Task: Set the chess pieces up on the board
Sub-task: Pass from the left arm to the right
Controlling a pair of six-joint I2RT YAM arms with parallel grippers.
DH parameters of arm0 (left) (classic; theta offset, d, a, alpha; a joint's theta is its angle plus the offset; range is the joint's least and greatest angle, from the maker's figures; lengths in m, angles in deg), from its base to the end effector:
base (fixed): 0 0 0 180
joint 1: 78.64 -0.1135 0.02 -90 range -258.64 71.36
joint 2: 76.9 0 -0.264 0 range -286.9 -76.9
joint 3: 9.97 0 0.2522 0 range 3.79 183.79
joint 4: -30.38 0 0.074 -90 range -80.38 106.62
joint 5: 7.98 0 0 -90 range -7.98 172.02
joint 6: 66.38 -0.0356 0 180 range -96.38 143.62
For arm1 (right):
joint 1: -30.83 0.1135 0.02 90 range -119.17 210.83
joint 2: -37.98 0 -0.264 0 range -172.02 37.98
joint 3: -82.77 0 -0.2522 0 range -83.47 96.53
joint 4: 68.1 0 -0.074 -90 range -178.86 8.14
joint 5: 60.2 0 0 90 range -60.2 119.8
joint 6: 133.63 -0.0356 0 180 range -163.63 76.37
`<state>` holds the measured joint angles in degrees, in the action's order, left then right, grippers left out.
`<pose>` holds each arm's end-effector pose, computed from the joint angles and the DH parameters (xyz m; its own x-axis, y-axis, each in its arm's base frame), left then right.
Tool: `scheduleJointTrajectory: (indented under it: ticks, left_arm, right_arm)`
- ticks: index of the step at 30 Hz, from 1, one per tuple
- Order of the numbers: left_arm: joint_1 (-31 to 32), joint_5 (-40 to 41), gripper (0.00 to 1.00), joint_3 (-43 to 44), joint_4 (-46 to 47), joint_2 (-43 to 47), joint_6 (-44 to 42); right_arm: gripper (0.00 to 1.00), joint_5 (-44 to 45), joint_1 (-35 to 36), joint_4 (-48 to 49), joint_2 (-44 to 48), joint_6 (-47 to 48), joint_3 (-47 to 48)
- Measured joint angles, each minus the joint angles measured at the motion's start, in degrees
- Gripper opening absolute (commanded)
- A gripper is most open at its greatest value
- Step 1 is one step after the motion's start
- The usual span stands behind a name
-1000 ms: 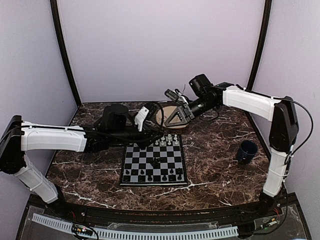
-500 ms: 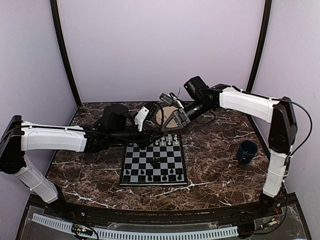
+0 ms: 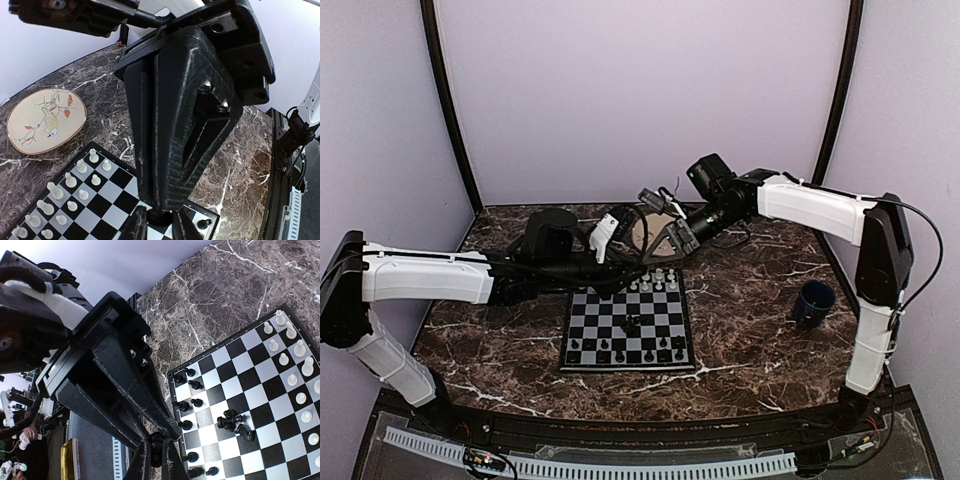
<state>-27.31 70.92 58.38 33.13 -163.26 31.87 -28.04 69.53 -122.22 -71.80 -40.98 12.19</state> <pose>0.2122 -0.2761 0.2703 -0.2893 0.1362 -0.9475 0.8495 0.4928 -0.1886 0.3055 0.2833 0.2847 -0.6014 -0.5133 -0.6122 -0.7453 0.0842 0.6614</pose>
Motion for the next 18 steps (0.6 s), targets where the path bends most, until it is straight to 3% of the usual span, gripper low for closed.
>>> scheduleJointTrajectory:
  ticks: [3,10,15,18]
  left_arm:
    - [0.00,0.70,0.37,0.02,-0.70,0.00,0.04]
    - [-0.02,3.78,0.47,0.85,-10.19,0.55,-2.05]
    - [-1.05,6.21,0.51,0.94,-18.34,6.69,-4.31]
    - [-4.81,7.17,0.54,3.02,-21.20,11.30,-5.14]
  right_arm:
    - [0.00,0.28,0.09,-0.37,0.00,0.39,0.11]
    - [0.00,4.68,0.39,-3.41,0.00,4.37,2.38]
    - [0.00,10.49,0.42,-4.72,0.17,8.96,3.39]
    - [0.00,15.41,0.85,-4.68,0.28,12.07,3.15]
